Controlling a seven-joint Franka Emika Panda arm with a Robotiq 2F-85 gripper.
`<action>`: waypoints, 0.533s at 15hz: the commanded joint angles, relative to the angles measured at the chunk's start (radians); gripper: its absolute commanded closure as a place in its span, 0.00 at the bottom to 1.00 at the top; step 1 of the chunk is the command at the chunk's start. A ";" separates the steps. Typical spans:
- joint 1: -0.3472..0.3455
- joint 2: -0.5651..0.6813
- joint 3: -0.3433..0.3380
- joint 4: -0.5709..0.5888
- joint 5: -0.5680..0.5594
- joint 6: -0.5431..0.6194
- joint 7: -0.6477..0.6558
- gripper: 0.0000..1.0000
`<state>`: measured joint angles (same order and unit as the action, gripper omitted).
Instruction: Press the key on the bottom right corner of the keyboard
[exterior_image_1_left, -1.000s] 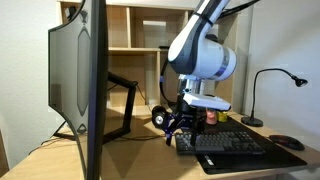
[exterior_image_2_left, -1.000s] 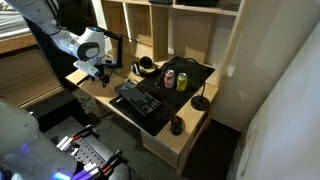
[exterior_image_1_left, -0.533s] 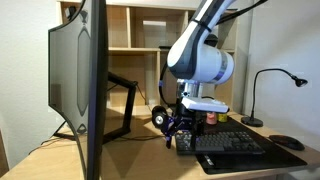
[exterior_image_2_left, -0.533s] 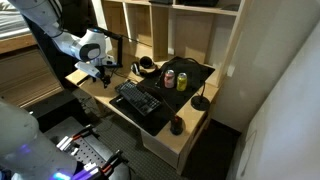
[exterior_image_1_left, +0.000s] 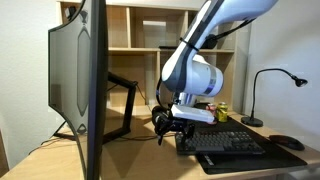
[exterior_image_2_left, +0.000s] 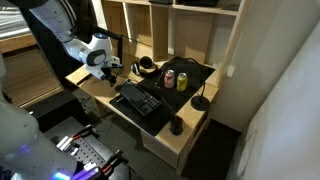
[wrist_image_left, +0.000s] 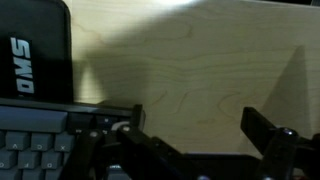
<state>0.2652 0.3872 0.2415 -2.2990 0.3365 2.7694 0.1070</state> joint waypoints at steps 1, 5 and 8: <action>-0.018 0.020 0.015 0.013 -0.018 0.015 0.021 0.00; -0.003 0.062 -0.011 0.042 -0.044 0.029 0.045 0.00; -0.027 0.102 0.015 0.055 -0.019 0.085 0.029 0.00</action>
<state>0.2600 0.4396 0.2382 -2.2632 0.3176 2.7985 0.1366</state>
